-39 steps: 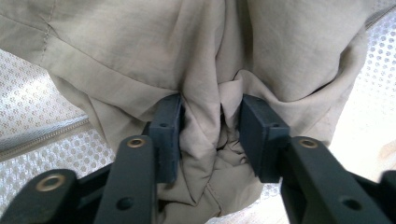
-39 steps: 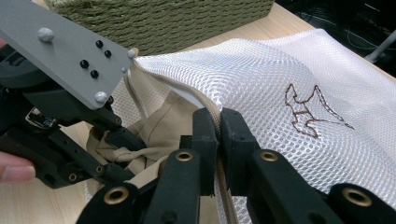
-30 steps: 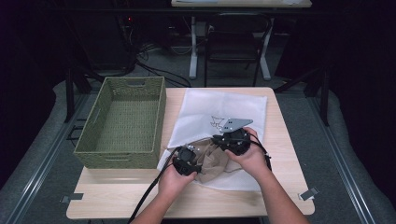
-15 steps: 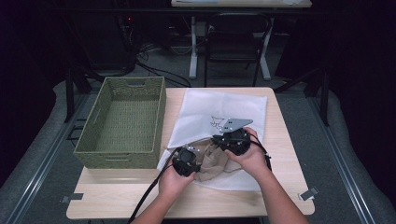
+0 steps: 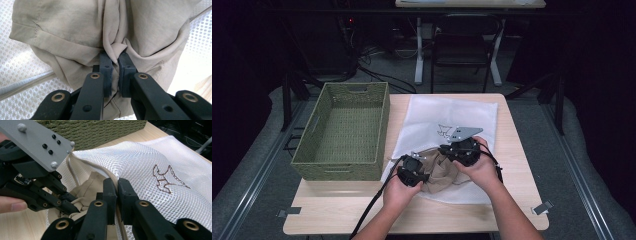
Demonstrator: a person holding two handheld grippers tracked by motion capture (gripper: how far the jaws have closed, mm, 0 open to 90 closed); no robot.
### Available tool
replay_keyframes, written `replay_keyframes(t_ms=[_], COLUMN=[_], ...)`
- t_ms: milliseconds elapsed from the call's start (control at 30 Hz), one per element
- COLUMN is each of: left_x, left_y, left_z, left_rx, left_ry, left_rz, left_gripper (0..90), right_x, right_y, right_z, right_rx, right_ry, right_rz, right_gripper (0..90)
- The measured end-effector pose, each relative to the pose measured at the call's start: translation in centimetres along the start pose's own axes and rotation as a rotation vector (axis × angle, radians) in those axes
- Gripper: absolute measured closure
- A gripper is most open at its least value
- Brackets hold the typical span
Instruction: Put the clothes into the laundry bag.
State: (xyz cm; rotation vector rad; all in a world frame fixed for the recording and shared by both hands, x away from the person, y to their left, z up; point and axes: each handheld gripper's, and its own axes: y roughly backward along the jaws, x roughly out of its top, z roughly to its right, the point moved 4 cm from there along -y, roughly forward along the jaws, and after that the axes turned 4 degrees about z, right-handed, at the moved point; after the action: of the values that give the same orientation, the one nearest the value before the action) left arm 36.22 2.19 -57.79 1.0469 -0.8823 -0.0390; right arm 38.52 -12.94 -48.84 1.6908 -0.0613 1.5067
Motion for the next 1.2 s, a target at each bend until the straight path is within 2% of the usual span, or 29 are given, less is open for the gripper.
replay_keyframes(t_ms=[233, 400, 733, 900, 1033, 1067, 1200], left_x=[0.6, 1.2, 2.3, 2.9, 3.5, 3.7, 4.3], left_y=[0.1, 0.2, 0.3, 0.2, 0.3, 0.3, 0.1], left_z=[0.1, 0.3, 0.5, 0.4, 0.4, 0.5, 0.5], left_rx=[-0.004, -0.006, 0.002, -0.003, -0.002, 0.000, 0.003], left_ry=[-0.006, 0.003, -0.006, -0.006, -0.026, -0.014, -0.015], left_rz=[-0.007, 0.004, 0.013, 0.002, -0.009, 0.003, 0.005], left_gripper=[83.9, 83.9, 84.0, 84.0, 84.0, 83.9, 84.0], right_x=[0.0, 0.0, 0.0, 0.0, 0.0, 0.0, 0.0], right_y=[0.0, 0.0, 0.0, 0.0, 0.0, 0.0, 0.0], right_z=[-0.1, -0.1, -0.2, -0.1, -0.2, -0.2, -0.2], right_rx=[0.000, 0.000, 0.002, 0.001, 0.002, 0.002, 0.003], right_ry=[0.003, 0.003, 0.007, 0.006, 0.007, 0.007, 0.006], right_rz=[-0.002, -0.002, -0.002, -0.001, -0.003, -0.003, -0.003], right_gripper=[85.3, 85.3, 85.3, 85.3, 85.3, 85.3, 85.3])
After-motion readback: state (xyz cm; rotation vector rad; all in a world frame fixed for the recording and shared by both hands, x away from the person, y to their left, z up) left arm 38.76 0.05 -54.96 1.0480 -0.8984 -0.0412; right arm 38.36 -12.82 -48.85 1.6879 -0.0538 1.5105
